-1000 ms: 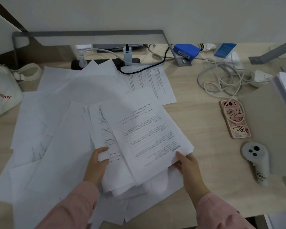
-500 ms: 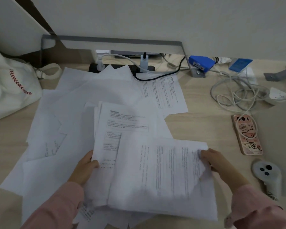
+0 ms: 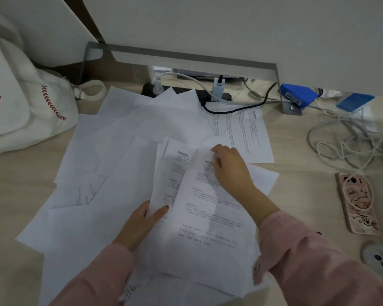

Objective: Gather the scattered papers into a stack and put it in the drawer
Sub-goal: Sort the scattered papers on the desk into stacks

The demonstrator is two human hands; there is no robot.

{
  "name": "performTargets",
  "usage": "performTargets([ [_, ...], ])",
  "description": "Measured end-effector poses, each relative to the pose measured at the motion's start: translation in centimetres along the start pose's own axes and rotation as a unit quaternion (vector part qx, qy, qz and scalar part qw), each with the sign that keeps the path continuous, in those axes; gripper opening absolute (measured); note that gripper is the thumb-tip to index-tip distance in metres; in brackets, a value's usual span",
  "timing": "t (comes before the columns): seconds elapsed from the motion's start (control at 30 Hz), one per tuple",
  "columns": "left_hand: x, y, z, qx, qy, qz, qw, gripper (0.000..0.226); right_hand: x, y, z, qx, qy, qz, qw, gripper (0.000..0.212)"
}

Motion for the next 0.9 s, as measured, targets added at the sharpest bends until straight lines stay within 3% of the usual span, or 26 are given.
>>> performTargets([
  [0.1, 0.0, -0.2, -0.1, -0.011, -0.048, 0.001, 0.999, 0.047, 2.0, -1.5, -1.9, -0.007, -0.024, 0.021, 0.999, 0.028],
  [0.23, -0.1, -0.4, -0.2, -0.030, -0.037, 0.002, 0.999, 0.025, 2.7, -1.8, -2.7, -0.030, -0.048, 0.018, 0.998, 0.037],
  [0.33, 0.1, -0.6, 0.0, -0.035, -0.022, -0.012, 0.999, 0.024, 0.4, -0.8, -1.4, -0.051, -0.080, -0.100, 0.990, 0.046],
  [0.43, -0.1, -0.7, 0.5, -0.045, 0.011, -0.023, 0.999, 0.028, -2.7, 1.9, 0.8, -0.090, -0.103, -0.242, 0.960, 0.049],
  [0.53, -0.9, -0.4, 1.1, -0.063, 0.049, -0.040, 0.996, 0.029, -4.5, 5.5, 1.7, -0.089, -0.191, -0.345, 0.915, 0.060],
  [0.6, -1.9, -0.2, 1.3, -0.076, 0.064, -0.060, 0.993, 0.032, -4.5, 7.5, 1.5, -0.080, -0.315, -0.375, 0.868, 0.058],
  [0.7, -3.9, 0.4, 1.7, -0.093, 0.080, -0.102, 0.987, 0.036, -2.6, 8.8, 2.1, -0.083, -0.456, -0.352, 0.813, 0.036],
  [0.9, -9.0, 1.5, 3.5, -0.156, 0.124, -0.200, 0.959, 0.037, 1.9, 7.6, 7.1, -0.135, -0.499, -0.192, 0.834, 0.030],
])
Point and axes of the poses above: each hand's wrist, its own y-axis away from the middle knuckle, its own z-axis out of the back of the hand, x = y × z, the point moved 4 cm from there along -y, towards the middle knuckle, and after that the axes turned 14 degrees about -y, right-handed, at the moved point
